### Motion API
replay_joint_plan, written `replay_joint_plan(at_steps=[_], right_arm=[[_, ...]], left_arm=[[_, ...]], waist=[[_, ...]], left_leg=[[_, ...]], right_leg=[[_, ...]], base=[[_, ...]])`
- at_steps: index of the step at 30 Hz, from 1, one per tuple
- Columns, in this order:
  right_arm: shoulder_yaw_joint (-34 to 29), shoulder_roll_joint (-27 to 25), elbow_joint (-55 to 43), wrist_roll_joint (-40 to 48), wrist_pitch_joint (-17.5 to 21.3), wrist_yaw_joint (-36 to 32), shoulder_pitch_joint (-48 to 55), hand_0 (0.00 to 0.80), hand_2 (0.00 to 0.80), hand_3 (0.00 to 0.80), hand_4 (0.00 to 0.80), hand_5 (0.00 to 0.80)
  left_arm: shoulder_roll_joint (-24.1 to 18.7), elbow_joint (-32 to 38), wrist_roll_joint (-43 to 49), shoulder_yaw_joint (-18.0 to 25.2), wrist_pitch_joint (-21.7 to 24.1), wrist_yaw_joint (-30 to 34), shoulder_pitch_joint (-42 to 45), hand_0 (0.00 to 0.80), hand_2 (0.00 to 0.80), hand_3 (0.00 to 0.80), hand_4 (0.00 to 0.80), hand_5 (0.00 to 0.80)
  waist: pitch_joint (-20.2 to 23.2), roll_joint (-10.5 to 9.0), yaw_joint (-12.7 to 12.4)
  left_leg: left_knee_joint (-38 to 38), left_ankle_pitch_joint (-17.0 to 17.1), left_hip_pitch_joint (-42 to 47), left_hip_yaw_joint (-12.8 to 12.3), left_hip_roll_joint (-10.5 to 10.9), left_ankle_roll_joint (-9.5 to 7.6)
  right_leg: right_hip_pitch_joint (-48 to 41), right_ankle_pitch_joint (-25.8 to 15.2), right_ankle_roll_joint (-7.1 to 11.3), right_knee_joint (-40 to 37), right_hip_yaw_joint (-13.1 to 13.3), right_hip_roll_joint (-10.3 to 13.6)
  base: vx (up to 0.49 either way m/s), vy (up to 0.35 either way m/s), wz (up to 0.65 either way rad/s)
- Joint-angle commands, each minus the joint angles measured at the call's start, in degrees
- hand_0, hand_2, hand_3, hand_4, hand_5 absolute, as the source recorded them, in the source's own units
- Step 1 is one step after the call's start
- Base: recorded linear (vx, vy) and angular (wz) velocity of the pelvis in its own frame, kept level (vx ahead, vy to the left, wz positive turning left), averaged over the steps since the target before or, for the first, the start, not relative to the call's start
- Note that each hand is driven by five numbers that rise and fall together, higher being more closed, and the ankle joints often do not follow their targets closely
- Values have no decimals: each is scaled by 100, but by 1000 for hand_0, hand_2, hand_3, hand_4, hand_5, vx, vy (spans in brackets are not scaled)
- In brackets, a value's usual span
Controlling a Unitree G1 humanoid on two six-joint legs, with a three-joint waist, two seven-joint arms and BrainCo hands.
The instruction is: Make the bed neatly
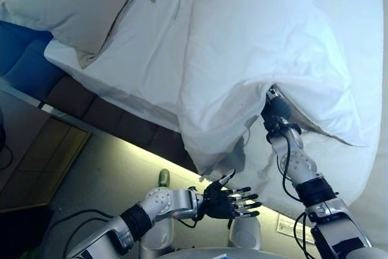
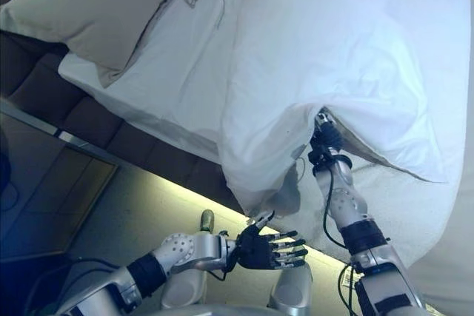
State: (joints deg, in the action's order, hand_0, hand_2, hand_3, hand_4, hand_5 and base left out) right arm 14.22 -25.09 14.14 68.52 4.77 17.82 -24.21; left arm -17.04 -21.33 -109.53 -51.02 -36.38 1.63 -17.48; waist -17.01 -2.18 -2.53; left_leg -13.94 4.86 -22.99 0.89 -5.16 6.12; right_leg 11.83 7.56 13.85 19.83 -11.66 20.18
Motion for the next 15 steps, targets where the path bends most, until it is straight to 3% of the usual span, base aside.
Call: replay_joint_plan(at_steps=[1, 15], right_arm=[[-5, 59, -247, -453, -24, 33, -818, 800, 800, 800, 800, 800], [868, 683, -849, -651, -486, 676, -866, 800, 800, 800, 800, 800]], left_arm=[[295, 21, -347, -175, -295, 277, 120, 0, 0, 0, 0, 0], [672, -220, -347, -170, 49, 272, 352, 0, 0, 0, 0, 0]], waist=[[352, -105, -164], [740, -84, -202]], left_leg=[[-501, -465, 374, 175, -492, 128], [-82, -498, 1221, 28, -526, 154]], right_leg=[[522, -1709, 107, -726, 107, 211], [-164, -1582, 115, -941, 72, 220]], base=[[60, 24, 4], [58, 46, -1]])
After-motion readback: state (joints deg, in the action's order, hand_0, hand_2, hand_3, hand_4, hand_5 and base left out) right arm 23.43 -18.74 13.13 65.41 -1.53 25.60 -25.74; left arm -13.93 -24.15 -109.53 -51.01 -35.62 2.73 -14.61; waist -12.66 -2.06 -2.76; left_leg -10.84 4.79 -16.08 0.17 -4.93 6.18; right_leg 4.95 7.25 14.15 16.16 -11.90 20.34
